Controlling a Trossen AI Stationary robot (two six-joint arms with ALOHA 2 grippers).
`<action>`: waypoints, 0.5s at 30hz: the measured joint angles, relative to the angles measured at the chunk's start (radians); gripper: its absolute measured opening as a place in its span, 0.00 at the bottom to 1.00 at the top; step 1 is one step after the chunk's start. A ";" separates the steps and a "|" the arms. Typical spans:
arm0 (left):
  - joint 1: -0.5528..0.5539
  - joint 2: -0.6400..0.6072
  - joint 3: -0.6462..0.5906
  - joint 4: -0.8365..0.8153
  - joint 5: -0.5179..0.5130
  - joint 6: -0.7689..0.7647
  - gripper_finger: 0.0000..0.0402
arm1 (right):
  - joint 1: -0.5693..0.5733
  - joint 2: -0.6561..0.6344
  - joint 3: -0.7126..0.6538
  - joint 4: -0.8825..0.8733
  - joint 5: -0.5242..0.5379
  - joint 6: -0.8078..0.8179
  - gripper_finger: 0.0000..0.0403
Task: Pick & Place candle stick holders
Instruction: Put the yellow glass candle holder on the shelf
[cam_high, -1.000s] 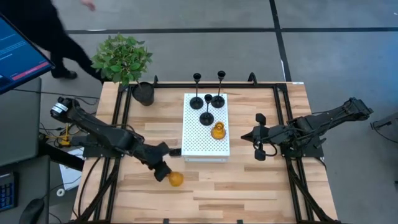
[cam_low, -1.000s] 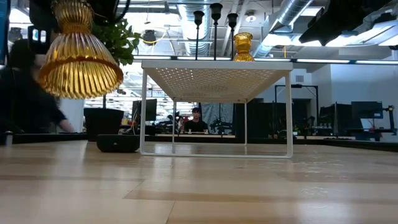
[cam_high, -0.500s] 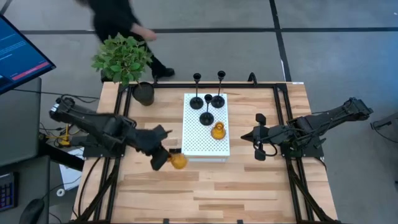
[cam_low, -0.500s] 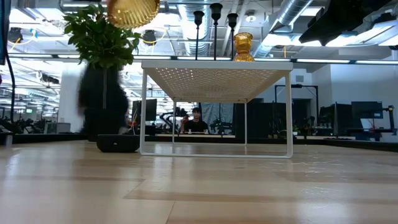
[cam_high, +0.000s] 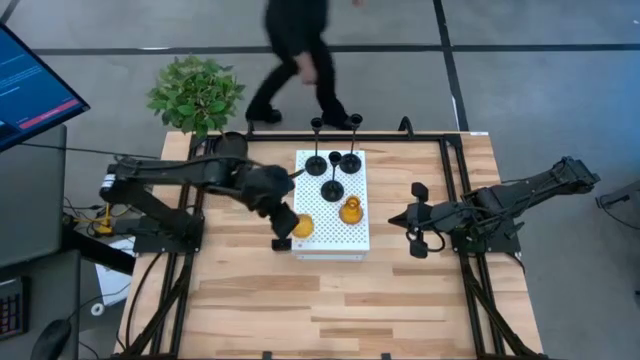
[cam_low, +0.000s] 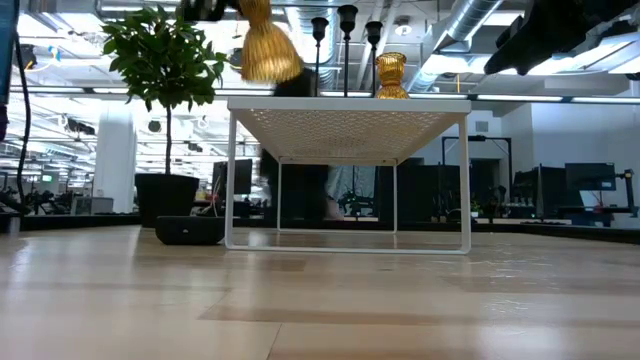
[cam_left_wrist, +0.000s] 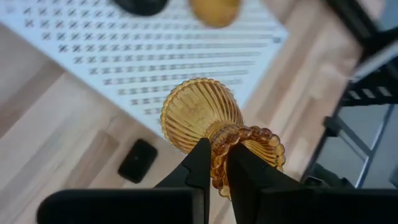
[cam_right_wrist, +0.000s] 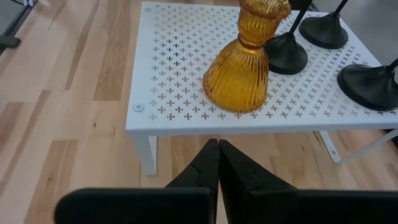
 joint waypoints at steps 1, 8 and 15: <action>0.017 0.015 0.000 -0.003 0.010 0.003 0.08 | 0.000 0.000 0.000 -0.006 0.000 0.000 0.00; 0.101 0.098 0.001 0.001 0.067 0.053 0.08 | 0.000 0.000 0.000 -0.041 0.000 0.000 0.00; 0.123 0.135 0.003 0.044 0.111 0.079 0.08 | 0.000 0.000 0.000 -0.061 0.000 0.000 0.00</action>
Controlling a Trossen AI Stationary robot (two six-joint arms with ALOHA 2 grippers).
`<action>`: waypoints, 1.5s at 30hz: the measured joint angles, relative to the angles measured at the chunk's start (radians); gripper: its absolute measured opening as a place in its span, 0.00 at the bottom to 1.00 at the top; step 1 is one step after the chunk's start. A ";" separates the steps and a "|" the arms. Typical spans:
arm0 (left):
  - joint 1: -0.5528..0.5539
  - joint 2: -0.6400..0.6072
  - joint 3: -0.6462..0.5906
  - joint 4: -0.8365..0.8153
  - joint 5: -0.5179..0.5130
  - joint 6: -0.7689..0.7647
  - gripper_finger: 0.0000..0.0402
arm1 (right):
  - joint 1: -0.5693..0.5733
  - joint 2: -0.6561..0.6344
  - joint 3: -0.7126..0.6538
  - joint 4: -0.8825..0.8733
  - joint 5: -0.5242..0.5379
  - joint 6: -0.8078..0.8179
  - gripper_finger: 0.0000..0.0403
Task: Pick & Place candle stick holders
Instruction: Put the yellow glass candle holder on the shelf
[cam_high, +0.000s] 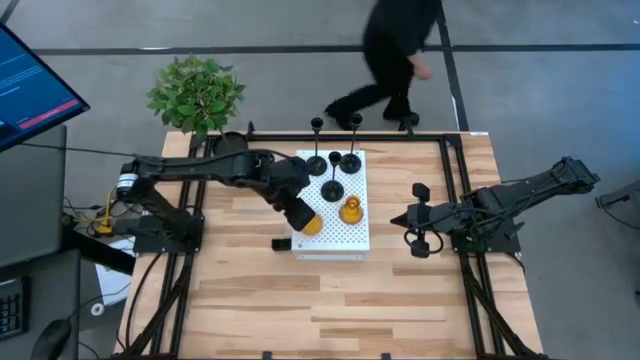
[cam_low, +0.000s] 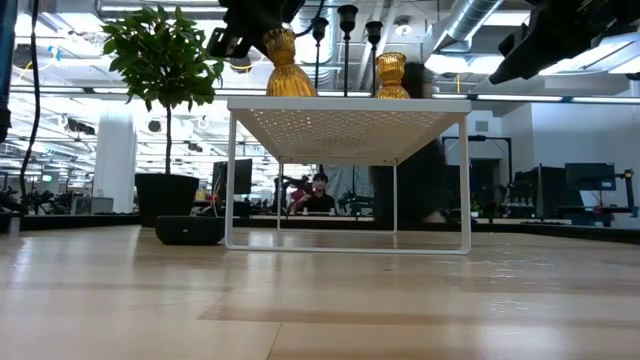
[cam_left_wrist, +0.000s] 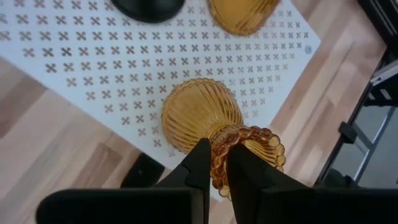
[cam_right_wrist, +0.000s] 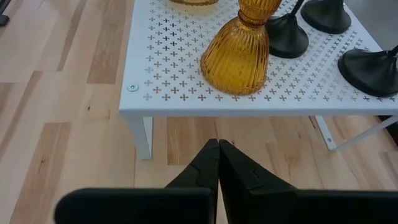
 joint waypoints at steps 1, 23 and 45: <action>0.002 0.004 0.000 0.006 -0.001 0.000 0.08 | 0.000 0.000 0.000 0.000 0.000 0.000 0.00; 0.003 0.004 -0.001 0.069 -0.034 0.000 0.16 | 0.000 0.000 0.000 -0.015 0.000 0.000 0.00; 0.003 -0.011 -0.002 0.119 0.036 0.005 0.17 | 0.000 0.000 0.000 -0.029 0.000 0.001 0.00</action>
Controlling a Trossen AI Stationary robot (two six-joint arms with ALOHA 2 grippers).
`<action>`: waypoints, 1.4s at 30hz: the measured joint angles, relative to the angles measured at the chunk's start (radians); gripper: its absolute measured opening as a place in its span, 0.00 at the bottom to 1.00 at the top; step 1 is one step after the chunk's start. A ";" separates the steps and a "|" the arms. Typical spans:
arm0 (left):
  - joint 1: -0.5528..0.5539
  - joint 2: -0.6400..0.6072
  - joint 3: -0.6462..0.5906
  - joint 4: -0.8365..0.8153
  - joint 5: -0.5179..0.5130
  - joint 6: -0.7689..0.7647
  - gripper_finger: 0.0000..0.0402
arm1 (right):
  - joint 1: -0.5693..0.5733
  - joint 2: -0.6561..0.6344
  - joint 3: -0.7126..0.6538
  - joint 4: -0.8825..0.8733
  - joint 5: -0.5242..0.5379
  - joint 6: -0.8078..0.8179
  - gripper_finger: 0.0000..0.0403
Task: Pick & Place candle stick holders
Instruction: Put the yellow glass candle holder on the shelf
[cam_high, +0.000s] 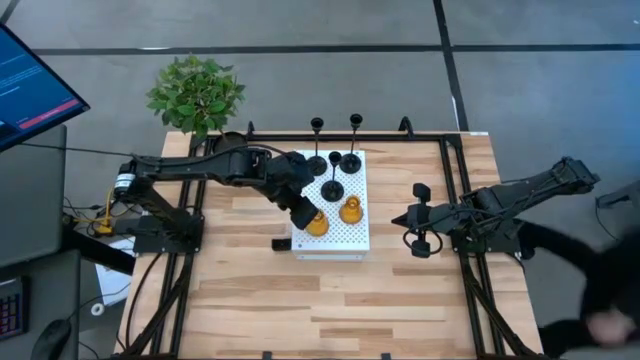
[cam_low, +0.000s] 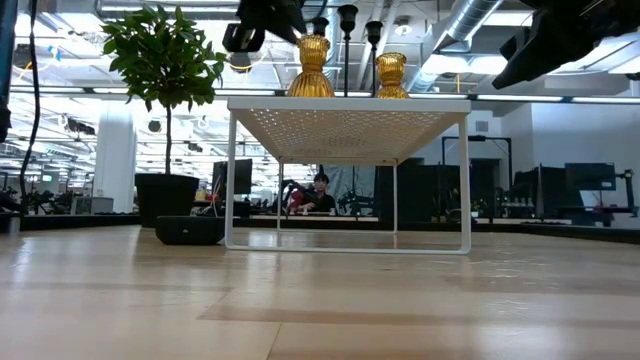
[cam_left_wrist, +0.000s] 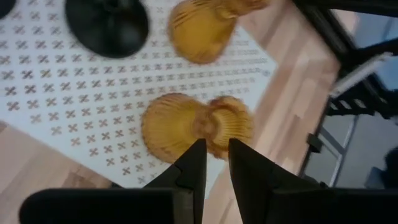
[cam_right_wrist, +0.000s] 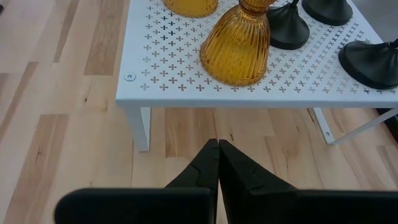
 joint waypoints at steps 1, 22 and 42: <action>-0.001 -0.005 0.000 0.008 0.007 0.011 0.17 | 0.000 0.000 0.000 0.000 0.000 0.005 0.00; -0.342 -0.087 -0.115 0.221 -0.473 0.317 0.01 | 0.000 0.000 0.000 0.002 0.000 0.044 0.00; -0.438 0.092 -0.272 0.582 -0.889 0.415 0.01 | 0.001 0.000 0.000 -0.001 0.015 0.041 0.00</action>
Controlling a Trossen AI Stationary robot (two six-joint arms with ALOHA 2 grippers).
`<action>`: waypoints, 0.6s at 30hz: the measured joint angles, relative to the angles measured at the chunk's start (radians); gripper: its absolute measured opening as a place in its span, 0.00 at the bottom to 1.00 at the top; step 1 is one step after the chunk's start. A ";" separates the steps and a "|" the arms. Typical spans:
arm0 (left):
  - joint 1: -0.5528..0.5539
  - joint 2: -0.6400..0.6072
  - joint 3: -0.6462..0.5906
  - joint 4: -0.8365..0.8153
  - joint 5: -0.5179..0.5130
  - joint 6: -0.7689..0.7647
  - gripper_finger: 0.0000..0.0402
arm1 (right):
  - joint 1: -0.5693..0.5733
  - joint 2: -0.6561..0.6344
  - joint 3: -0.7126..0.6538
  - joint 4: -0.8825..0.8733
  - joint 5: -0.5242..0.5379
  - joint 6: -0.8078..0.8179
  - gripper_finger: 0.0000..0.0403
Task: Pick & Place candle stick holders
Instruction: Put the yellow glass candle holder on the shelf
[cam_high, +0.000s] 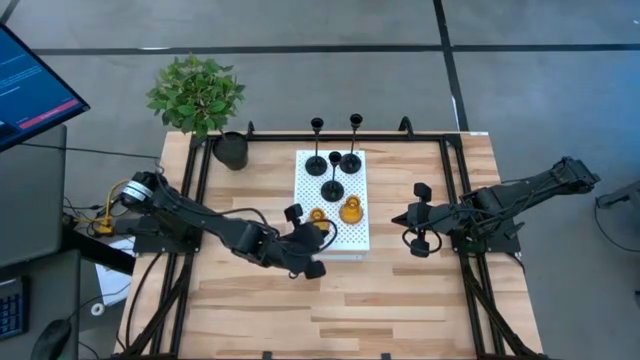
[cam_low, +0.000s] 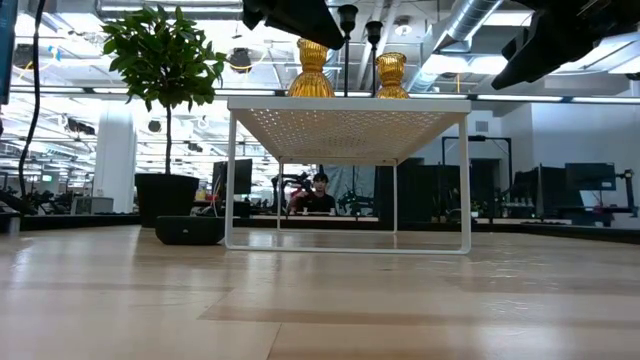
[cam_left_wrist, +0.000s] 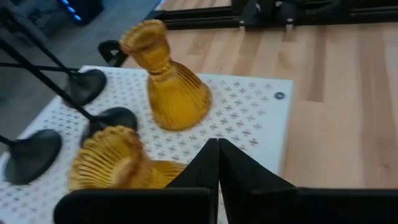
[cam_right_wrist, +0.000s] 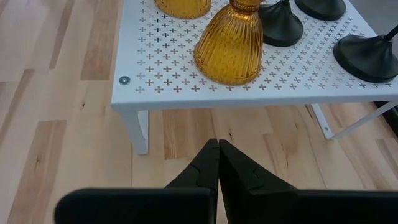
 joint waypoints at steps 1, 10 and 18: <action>0.000 0.000 0.000 0.000 -0.011 0.007 0.01 | 0.000 0.000 0.000 0.000 0.000 0.000 0.00; 0.012 0.000 0.000 0.000 -0.086 0.109 0.01 | 0.000 0.000 0.000 0.000 0.000 0.000 0.00; 0.055 0.000 0.000 0.000 -0.086 0.156 0.01 | 0.000 0.000 0.000 0.000 0.000 0.000 0.00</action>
